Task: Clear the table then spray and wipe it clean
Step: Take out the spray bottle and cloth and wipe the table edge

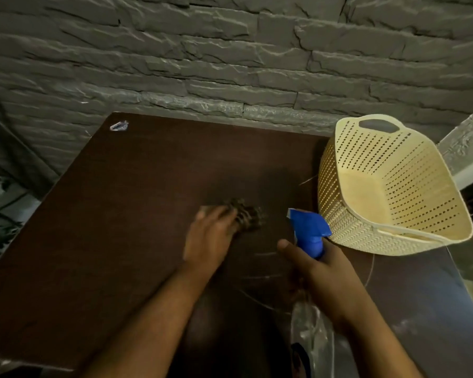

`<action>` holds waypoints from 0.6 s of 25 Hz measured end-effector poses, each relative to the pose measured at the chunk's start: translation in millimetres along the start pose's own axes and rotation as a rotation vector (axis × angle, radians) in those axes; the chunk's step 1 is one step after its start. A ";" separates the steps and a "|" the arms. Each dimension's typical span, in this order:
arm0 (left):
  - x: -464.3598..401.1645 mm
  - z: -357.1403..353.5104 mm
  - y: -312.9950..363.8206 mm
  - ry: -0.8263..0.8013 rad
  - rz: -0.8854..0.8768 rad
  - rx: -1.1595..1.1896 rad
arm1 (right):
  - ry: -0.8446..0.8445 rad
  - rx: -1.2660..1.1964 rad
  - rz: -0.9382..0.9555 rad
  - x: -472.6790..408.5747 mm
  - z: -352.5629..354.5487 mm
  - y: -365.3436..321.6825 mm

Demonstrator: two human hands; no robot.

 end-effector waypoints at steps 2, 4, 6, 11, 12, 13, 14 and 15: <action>0.7 21.6 -57.0 0.070 0.284 -0.052 | 0.024 0.006 -0.004 6.7 5.2 4.8; 6.6 20.7 -53.7 0.071 0.327 -0.012 | 0.044 0.023 -0.009 12.1 8.4 9.0; 25.0 9.3 -0.1 0.020 0.130 0.033 | 0.069 0.012 -0.017 19.1 7.6 13.0; 52.7 23.3 -39.9 0.007 0.079 0.007 | 0.101 -0.011 -0.001 44.1 -9.1 15.4; 50.8 29.9 -73.4 0.022 0.239 -0.020 | 0.107 -0.015 0.009 49.5 -12.3 15.5; 51.6 34.3 -95.3 0.025 0.355 -0.040 | 0.110 -0.016 0.010 54.4 -14.9 16.4; 54.3 34.8 -98.3 0.018 0.404 -0.030 | 0.114 -0.013 0.005 60.8 -19.2 17.9; 56.9 32.4 -81.2 0.000 0.376 0.024 | 0.121 -0.011 -0.002 66.0 -23.0 19.9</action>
Point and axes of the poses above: each hand's wrist, its own x-axis away from the middle knuckle, its own z-axis out of the back of the hand, y = z × x, the point moved 7 cm from there along -x, towards the middle knuckle, and after that the axes turned 6 degrees about -z, right-handed, at the moved point
